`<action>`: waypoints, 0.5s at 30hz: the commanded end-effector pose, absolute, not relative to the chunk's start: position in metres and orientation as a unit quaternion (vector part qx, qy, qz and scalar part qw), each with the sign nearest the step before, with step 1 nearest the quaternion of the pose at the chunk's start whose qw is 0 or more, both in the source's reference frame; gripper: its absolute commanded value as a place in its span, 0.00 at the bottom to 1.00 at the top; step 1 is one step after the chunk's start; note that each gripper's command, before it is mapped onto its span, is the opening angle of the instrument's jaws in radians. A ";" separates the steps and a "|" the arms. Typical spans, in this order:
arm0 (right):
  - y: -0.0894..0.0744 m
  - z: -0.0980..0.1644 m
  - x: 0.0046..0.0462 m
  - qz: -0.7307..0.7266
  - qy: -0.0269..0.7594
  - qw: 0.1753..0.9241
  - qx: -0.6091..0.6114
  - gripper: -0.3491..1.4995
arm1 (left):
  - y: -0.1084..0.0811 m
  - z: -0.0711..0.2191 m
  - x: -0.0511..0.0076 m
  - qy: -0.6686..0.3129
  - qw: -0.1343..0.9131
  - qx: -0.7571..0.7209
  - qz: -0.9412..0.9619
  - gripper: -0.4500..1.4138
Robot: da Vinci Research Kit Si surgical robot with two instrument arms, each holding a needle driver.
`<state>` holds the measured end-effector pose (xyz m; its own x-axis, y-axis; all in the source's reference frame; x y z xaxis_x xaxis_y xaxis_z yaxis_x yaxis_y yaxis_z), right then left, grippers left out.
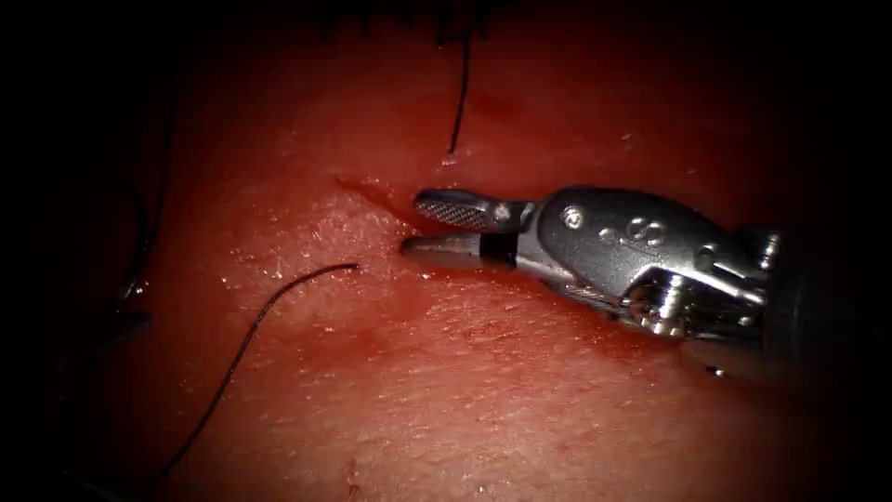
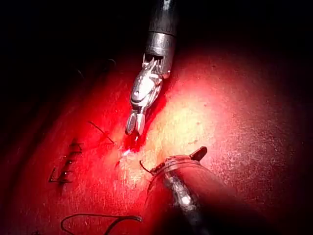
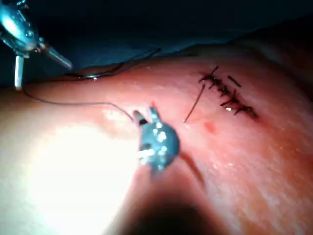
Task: Wound Closure
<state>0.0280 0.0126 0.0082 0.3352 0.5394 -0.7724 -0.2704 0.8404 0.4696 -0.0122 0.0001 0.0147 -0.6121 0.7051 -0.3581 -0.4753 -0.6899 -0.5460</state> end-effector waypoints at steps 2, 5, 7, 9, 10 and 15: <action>0.012 0.009 0.0286 0.250 0.519 0.807 0.130 0.31 | -0.001 0.016 -0.0129 -0.205 0.338 -0.270 0.878 0.72; 0.012 0.009 0.0288 0.249 0.517 0.808 0.131 0.31 | -0.002 0.016 -0.0132 -0.213 0.333 -0.252 0.883 0.68; 0.012 0.009 0.0290 0.248 0.516 0.809 0.131 0.31 | -0.002 0.017 -0.0134 -0.224 0.328 -0.245 0.885 0.68; 0.012 0.009 0.0291 0.248 0.515 0.810 0.131 0.30 | -0.003 0.017 -0.0136 -0.229 0.322 -0.240 0.887 0.63; 0.012 0.009 0.0292 0.248 0.515 0.810 0.131 0.30 | -0.003 0.017 -0.0136 -0.229 0.320 -0.236 0.889 0.61; 0.012 0.009 0.0292 0.247 0.514 0.811 0.131 0.29 | -0.004 0.018 -0.0126 -0.232 0.304 -0.214 0.899 0.41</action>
<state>0.0287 0.0118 0.0085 0.3497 0.5352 -0.7690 -0.2670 0.8437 0.4658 -0.0119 -0.0036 0.0176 -0.7238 0.6467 -0.2407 -0.4486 -0.7060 -0.5480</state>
